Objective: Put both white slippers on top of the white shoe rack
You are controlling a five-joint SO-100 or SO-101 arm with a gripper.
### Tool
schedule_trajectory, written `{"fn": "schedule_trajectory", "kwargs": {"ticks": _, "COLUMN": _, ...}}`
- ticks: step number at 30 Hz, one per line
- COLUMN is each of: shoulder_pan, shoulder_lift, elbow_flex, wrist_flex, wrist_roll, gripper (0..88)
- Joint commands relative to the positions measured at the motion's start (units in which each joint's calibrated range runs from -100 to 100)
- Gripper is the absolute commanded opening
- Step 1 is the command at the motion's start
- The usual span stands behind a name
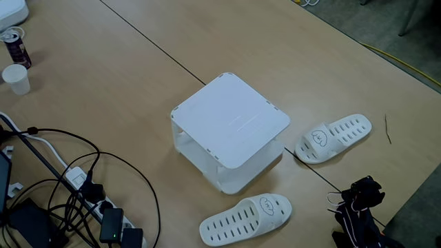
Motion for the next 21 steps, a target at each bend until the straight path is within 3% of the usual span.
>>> {"fn": "schedule_trajectory", "kwargs": {"ticks": 1, "shoulder_pan": -0.2, "shoulder_lift": 0.02, "elbow_flex": 0.45, "wrist_flex": -0.05, "wrist_roll": 0.42, "gripper": 3.1}}
{"fn": "schedule_trajectory", "kwargs": {"ticks": 14, "shoulder_pan": -0.03, "shoulder_lift": 0.44, "elbow_flex": 0.36, "wrist_flex": 1.93, "wrist_roll": 0.42, "gripper": 3.3}}
{"fn": "schedule_trajectory", "kwargs": {"ticks": 18, "shoulder_pan": 0.13, "shoulder_lift": 0.53, "elbow_flex": -2.8, "wrist_flex": 12.89, "wrist_roll": 0.42, "gripper": 3.0}}
{"fn": "schedule_trajectory", "kwargs": {"ticks": 21, "shoulder_pan": -0.28, "shoulder_lift": 0.61, "elbow_flex": -11.73, "wrist_flex": 28.42, "wrist_roll": 0.42, "gripper": 3.4}}
